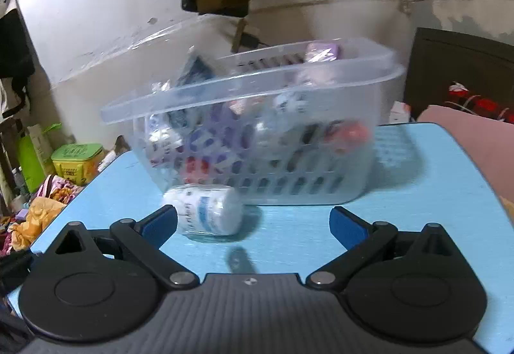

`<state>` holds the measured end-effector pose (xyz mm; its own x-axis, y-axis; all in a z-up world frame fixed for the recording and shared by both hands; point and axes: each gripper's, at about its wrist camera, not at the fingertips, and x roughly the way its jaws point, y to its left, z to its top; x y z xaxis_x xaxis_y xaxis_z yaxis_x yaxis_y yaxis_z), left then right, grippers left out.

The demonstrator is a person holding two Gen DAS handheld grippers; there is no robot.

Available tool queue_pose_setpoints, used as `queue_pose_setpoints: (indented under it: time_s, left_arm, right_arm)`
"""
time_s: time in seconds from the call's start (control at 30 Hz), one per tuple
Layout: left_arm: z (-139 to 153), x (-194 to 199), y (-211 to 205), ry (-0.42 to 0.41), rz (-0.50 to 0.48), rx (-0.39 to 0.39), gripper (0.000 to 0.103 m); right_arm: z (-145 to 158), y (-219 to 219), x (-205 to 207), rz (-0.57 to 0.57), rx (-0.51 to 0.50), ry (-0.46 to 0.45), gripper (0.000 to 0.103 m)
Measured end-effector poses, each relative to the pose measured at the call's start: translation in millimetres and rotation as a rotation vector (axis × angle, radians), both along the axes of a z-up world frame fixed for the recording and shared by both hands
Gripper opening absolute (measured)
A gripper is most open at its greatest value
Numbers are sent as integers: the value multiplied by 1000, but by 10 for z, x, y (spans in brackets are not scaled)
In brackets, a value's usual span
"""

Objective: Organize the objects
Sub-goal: 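Grasp the white pill bottle with the right gripper while the left grasps the clear plastic bag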

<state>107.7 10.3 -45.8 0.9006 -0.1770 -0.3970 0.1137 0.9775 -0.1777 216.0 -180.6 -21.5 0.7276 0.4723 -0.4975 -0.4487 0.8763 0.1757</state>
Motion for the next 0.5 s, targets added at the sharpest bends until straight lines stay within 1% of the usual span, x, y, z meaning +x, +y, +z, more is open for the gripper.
queue_pose_setpoints:
  time_s: [0.03, 0.07, 0.1, 0.13, 0.3, 0.37, 0.4, 0.47, 0.5]
  left_arm:
    - [-40, 31, -39, 23, 1, 15, 78]
    - [-91, 70, -33, 51, 5, 20, 58]
    - [-128, 58, -21, 64, 8, 15, 52]
    - [-137, 38, 26, 52, 19, 12, 52]
    - [-135, 5, 392, 50, 96, -26, 52]
    - [-117, 12, 538, 52, 114, -57, 52]
    - [-97, 11, 591, 47, 118, -67, 52]
    - [-29, 51, 689, 30, 138, -73, 52]
    - [8, 80, 716, 25, 142, -74, 52]
  right_arm:
    - [-12, 45, 14, 4, -1, 8, 103]
    - [-21, 87, 24, 9, 0, 15, 103]
    - [-25, 124, 30, 12, -1, 19, 103]
    - [-36, 180, 36, 16, -7, 24, 103]
    - [-81, 437, 95, 56, -47, 33, 103]
    - [-108, 522, 130, 60, -67, 30, 103]
    - [-117, 562, 130, 59, -85, 20, 101]
    - [-143, 631, 145, 54, -129, 6, 89]
    - [-161, 649, 147, 61, -147, 10, 79]
